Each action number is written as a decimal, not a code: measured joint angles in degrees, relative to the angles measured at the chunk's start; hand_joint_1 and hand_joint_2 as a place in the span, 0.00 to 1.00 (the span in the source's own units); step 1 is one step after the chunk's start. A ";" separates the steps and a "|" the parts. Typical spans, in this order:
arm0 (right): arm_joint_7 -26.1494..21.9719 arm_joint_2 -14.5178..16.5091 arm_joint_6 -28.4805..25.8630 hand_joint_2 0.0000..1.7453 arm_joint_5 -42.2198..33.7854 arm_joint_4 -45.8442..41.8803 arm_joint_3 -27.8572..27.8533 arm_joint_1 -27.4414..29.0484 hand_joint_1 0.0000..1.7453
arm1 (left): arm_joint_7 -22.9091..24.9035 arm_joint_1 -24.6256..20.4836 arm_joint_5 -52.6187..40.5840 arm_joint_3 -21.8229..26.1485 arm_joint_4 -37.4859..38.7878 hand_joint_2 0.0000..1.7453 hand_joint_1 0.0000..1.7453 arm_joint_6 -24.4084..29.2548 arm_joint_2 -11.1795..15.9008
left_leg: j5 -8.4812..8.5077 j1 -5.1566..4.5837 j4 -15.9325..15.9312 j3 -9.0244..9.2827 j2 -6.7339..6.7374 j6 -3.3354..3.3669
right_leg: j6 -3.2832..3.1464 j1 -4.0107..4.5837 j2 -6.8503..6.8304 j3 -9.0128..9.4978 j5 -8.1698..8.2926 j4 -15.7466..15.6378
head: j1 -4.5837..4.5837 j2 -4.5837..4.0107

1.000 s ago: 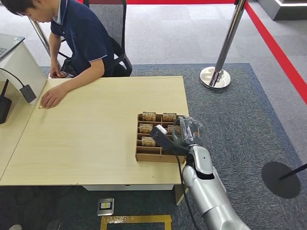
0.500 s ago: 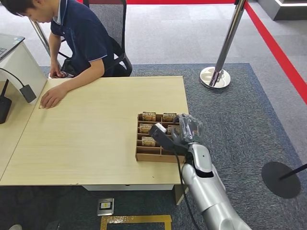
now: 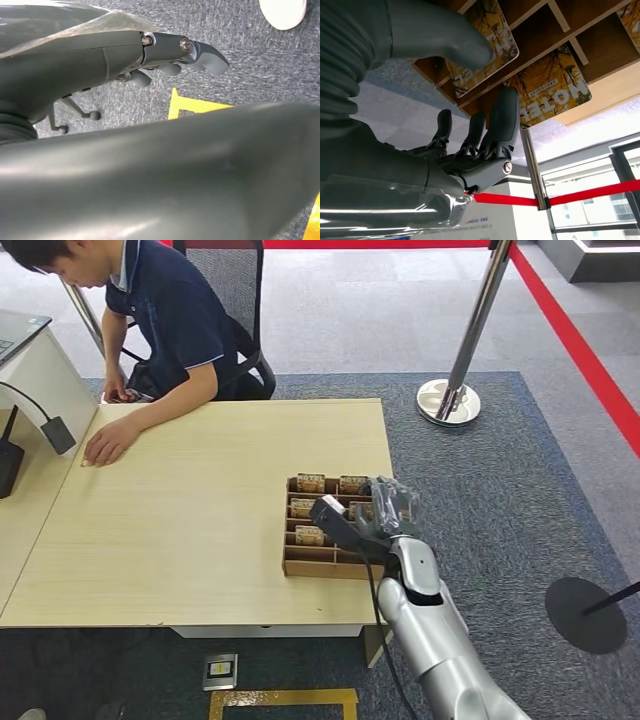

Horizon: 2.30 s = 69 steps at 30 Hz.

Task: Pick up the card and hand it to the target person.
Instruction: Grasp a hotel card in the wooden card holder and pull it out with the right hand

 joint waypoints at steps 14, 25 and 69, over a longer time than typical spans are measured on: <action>0.35 0.09 -0.11 1.00 -0.50 4.27 -0.01 -2.25 0.56 | 0.78 -0.03 0.13 0.66 0.00 0.00 0.00 0.15 0.00 | 0.00 0.00 0.00 0.01 0.00 0.00 | 0.00 0.00 0.00 -0.01 0.00 0.00 | 0.00 0.00; -0.08 0.37 -1.18 1.00 -0.54 6.39 -0.20 -3.60 0.71 | 0.91 -0.08 -0.08 1.03 0.00 0.00 0.00 0.52 0.00 | 0.00 0.00 0.00 0.01 0.01 0.00 | 0.00 0.00 0.00 0.00 0.00 0.00 | 0.00 0.00; -7.97 -0.69 7.98 1.00 -6.75 -28.63 10.74 4.34 1.00 | -2.26 -0.44 -1.93 3.37 0.00 0.00 0.00 -0.77 -0.33 | 0.00 0.01 0.00 -0.11 0.01 -0.01 | -0.01 0.00 0.00 -0.11 -0.01 0.02 | 0.01 0.00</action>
